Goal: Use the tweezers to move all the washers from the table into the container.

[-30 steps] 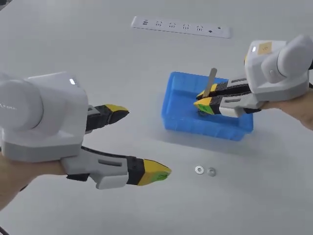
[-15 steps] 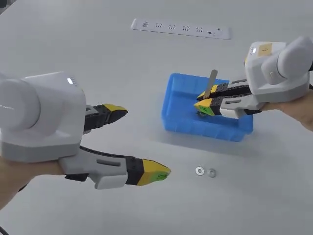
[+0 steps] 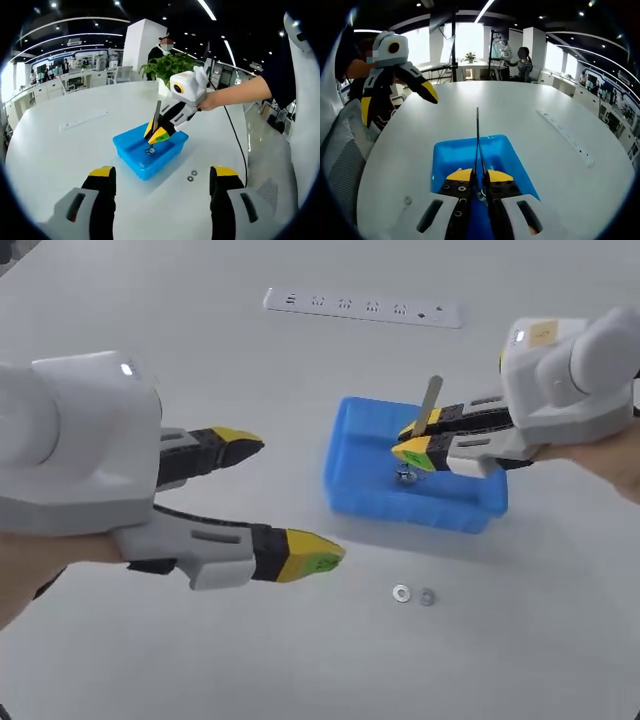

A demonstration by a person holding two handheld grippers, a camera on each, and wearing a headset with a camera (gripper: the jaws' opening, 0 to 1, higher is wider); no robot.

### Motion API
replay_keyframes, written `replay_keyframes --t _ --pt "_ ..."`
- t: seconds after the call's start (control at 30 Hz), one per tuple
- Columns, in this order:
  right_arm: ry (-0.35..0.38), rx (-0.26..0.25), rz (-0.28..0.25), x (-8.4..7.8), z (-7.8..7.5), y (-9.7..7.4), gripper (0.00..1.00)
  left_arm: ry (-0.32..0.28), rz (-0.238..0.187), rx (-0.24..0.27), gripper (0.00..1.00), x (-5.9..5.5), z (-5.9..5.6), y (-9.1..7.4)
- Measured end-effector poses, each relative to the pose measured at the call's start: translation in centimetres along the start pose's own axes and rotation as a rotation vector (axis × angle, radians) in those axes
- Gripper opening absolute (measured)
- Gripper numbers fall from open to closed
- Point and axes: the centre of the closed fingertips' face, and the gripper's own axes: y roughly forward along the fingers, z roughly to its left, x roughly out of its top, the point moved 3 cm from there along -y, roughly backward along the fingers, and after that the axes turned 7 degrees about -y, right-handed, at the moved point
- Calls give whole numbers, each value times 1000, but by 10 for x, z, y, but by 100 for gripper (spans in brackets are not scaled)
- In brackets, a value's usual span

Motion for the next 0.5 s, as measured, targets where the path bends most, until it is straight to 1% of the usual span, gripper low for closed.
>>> replay_keyframes --t 0.03,0.1,0.2,0.27,0.37,0.5 --pt "-5 9 1 1 3 0 10 13 7 -28 75 4 -1 5" --pt "-15 26 3 2 7 -1 10 27 6 -48 65 11 0 12" --pt "-35 45 8 4 14 -1 10 33 -31 -72 66 27 2 25" --pt "-38 51 6 4 15 -2 10 46 -40 -80 65 36 4 34" --pt "-49 59 9 5 17 -2 10 68 -48 -96 63 46 6 45" --pt "-64 65 1 10 18 -4 10 87 -58 -115 58 55 9 56"
